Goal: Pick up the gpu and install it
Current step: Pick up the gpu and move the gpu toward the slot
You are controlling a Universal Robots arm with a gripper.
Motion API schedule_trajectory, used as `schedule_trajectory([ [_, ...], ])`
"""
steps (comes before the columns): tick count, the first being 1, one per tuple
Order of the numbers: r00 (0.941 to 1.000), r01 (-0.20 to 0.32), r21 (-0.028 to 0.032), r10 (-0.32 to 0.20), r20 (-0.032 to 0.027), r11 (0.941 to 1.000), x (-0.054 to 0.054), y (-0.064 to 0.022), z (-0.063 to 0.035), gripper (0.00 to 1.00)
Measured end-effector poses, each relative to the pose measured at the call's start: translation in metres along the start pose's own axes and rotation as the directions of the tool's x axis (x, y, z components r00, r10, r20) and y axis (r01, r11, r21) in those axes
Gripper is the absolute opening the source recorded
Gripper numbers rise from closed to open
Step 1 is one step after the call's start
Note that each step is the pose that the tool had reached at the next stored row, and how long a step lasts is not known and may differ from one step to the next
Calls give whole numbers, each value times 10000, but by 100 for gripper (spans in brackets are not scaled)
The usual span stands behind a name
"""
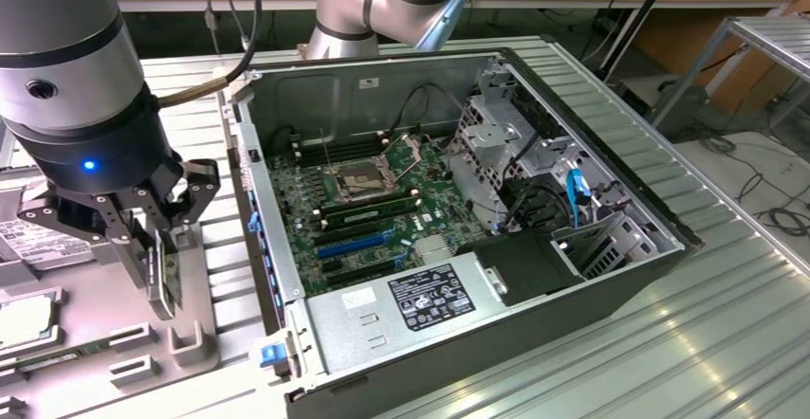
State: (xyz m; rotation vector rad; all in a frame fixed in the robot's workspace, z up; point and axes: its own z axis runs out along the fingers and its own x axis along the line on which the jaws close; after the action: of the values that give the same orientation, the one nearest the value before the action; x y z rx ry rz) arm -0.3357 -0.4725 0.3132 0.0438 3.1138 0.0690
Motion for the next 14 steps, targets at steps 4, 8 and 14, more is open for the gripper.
schedule_trajectory([
  [4,10000,0,-2,0,2,10000,0,0,0,27],
  [8,10000,0,-1,0,0,10000,0,0,-2,27],
  [14,10000,0,0,0,0,10000,-2,2,-53,27],
])
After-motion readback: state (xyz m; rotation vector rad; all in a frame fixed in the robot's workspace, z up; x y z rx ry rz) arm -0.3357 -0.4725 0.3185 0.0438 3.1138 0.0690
